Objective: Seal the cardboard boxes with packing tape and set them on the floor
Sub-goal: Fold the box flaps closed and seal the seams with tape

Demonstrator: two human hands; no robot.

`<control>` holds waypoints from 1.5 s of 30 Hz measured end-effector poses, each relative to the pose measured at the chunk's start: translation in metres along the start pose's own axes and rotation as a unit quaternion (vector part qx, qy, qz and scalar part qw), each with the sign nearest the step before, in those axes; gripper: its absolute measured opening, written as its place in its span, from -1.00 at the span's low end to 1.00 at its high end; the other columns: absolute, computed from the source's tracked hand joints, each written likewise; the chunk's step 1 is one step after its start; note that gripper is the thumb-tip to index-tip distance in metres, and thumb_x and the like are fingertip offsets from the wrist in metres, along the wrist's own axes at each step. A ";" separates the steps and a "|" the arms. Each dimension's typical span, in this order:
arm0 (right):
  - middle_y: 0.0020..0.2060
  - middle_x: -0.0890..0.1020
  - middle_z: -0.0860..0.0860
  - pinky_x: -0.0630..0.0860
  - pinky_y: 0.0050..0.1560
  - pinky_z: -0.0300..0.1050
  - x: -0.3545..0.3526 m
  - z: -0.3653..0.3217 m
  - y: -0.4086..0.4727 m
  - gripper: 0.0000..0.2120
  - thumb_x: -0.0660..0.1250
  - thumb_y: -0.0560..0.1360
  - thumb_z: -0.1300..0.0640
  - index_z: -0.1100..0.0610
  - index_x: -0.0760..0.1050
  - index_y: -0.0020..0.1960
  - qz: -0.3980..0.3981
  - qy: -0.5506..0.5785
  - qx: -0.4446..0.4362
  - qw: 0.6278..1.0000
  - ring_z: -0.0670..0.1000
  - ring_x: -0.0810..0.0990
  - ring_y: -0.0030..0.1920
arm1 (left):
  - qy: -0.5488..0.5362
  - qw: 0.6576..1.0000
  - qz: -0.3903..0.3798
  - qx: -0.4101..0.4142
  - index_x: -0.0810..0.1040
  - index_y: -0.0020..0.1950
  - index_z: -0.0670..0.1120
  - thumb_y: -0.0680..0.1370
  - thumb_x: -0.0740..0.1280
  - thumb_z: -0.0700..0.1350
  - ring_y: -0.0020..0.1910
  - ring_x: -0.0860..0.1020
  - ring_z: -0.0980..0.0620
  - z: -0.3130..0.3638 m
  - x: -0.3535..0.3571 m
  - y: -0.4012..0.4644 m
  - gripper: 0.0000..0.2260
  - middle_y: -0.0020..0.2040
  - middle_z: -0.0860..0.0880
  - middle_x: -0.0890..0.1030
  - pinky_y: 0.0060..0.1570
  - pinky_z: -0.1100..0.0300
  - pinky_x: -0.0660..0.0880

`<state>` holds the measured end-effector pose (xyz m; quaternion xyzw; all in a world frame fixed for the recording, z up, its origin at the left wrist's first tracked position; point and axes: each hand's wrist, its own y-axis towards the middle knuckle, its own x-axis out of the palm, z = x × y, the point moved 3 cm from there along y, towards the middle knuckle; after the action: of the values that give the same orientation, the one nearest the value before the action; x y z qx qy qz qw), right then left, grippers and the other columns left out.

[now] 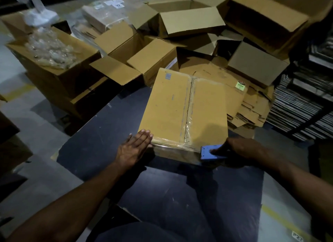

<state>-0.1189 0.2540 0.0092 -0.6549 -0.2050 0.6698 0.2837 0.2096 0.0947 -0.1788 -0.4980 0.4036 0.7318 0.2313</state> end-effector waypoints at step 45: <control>0.18 0.63 0.07 0.54 0.07 0.00 0.032 0.019 -0.008 -0.69 0.40 0.60 -0.04 0.12 0.57 0.25 -0.031 0.097 0.043 0.994 0.11 0.61 0.07 | 0.059 0.973 -0.098 0.200 0.58 0.42 -0.18 0.55 0.38 0.14 0.39 0.56 -0.11 0.185 0.014 0.065 -0.45 0.39 -0.15 0.60 0.42 -0.05 0.42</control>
<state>-0.1361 0.2822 -0.0089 -0.6975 -0.1679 0.6022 0.3503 0.0556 0.2091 -0.1351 -0.5209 0.5040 0.5794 0.3728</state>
